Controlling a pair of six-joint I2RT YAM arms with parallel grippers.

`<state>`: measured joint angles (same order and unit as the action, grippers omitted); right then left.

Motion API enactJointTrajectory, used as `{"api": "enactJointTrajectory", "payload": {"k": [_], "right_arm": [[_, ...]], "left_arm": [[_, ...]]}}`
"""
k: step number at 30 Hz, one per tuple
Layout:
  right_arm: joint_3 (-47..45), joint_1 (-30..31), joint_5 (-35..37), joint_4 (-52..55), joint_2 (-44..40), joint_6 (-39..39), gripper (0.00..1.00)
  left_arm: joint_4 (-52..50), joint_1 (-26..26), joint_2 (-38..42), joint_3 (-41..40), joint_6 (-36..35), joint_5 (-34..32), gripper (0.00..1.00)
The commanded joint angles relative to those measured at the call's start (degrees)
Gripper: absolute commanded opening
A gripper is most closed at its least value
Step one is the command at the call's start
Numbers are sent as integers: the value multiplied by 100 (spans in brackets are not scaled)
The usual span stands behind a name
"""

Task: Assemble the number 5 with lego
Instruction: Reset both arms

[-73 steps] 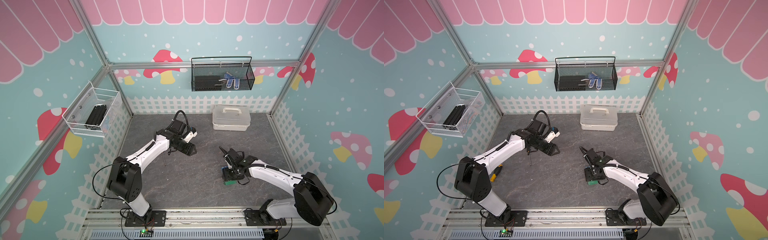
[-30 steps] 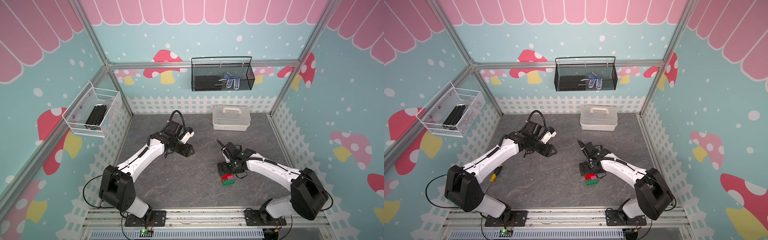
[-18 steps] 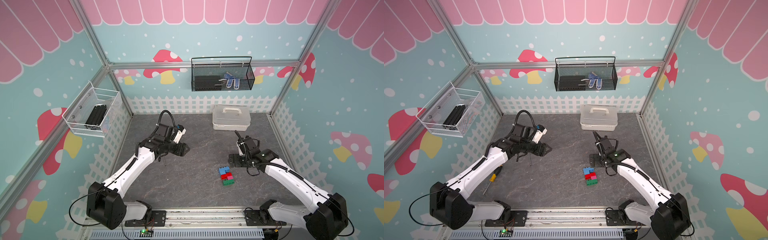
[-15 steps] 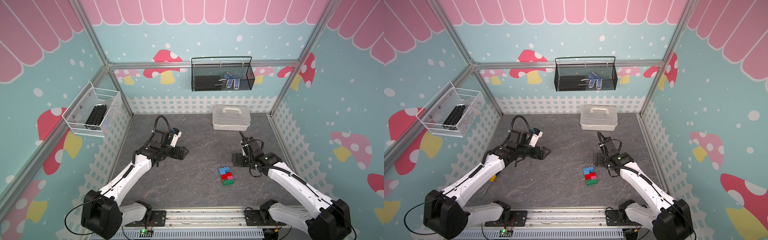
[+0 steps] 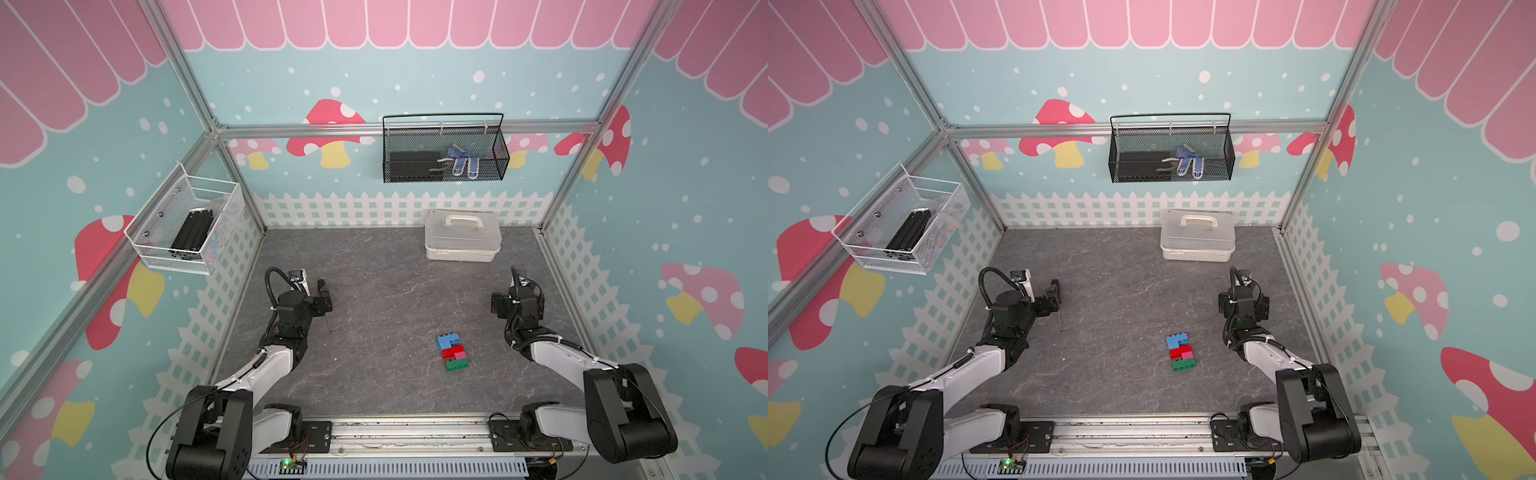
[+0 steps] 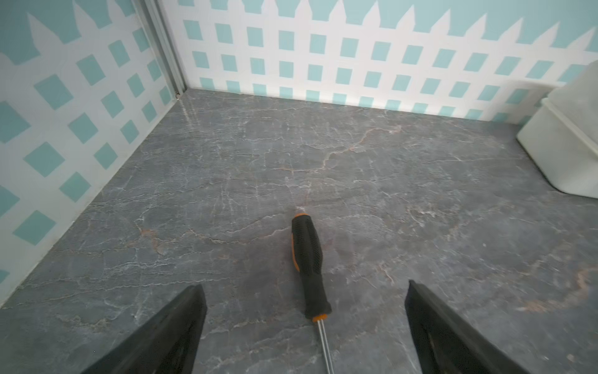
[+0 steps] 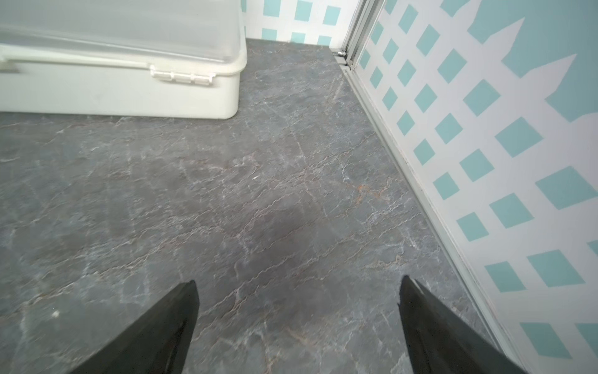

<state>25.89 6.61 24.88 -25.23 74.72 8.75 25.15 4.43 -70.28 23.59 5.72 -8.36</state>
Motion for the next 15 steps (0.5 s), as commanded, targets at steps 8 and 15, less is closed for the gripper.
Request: {"api": "enactJointTrajectory", "payload": {"k": [8, 15], "right_arm": [[-1661, -393, -485, -3209, -295, -545, 99], [-1683, -389, -808, -4728, 1222, -619, 98]], "left_arm": [[3237, -137, -1154, -876, -398, -177, 99], [3721, -137, -1765, -637, -71, -1253, 99]]}}
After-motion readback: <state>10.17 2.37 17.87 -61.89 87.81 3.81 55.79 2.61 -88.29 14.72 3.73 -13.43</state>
